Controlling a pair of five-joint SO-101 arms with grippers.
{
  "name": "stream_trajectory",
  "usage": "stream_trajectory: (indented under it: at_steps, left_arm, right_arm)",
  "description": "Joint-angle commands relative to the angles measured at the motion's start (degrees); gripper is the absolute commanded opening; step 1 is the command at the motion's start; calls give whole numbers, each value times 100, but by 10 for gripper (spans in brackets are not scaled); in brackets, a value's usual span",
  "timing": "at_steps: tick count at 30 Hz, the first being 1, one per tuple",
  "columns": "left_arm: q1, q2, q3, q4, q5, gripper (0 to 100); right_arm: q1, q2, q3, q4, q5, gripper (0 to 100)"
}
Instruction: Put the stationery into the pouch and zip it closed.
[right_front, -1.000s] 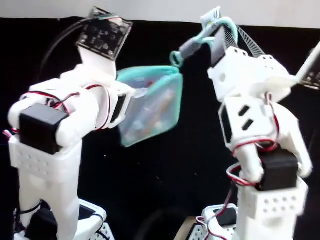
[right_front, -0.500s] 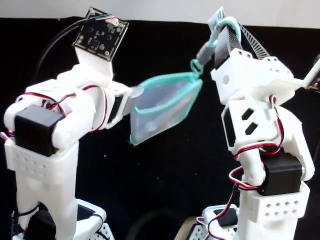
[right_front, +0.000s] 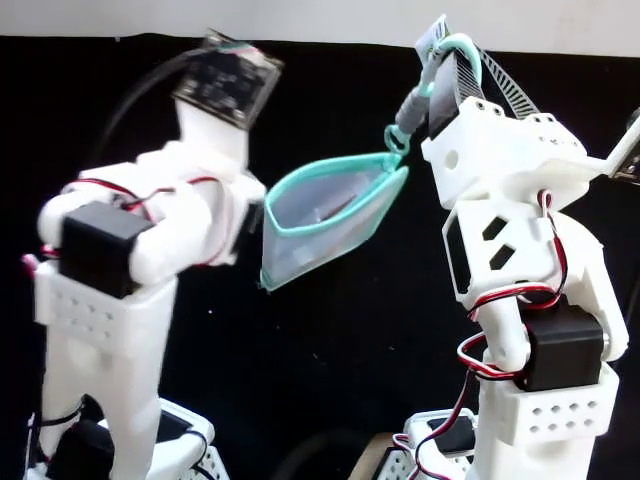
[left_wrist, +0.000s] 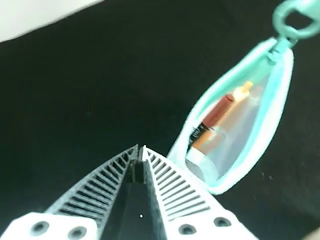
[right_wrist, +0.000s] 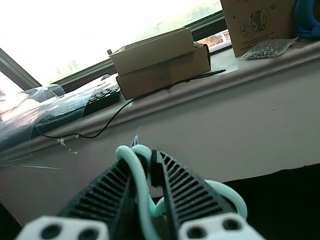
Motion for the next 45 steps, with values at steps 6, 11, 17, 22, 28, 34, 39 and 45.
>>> stream_trajectory:
  at_steps: [6,11,17,22,28,34,39,45]
  left_arm:
    - [1200,-110,224,-9,-44,7]
    - [1525,-110,207,-9,-466,7]
    - [1745,-611,224,-9,-958,7]
    - [1868,-778,242,79,-993,7]
    - [1877,-822,664,35,-1002,7]
    - [2202,-831,-171,158,-976,7]
    - [2343,-804,-435,185,-985,7]
    - [2958,-769,-418,185,-1002,7]
  right_arm:
    - [-40,-84,-31,-145,-18,7]
    - [-40,-84,-31,-136,-18,7]
    - [-31,-84,-22,-127,-18,7]
    - [-31,-84,-31,-145,-18,7]
    - [-40,-84,-75,-171,-53,7]
    - [-40,-84,-31,-171,-53,7]
    - [-40,-84,-31,-171,-53,7]
    - [-13,-84,-22,-145,-53,7]
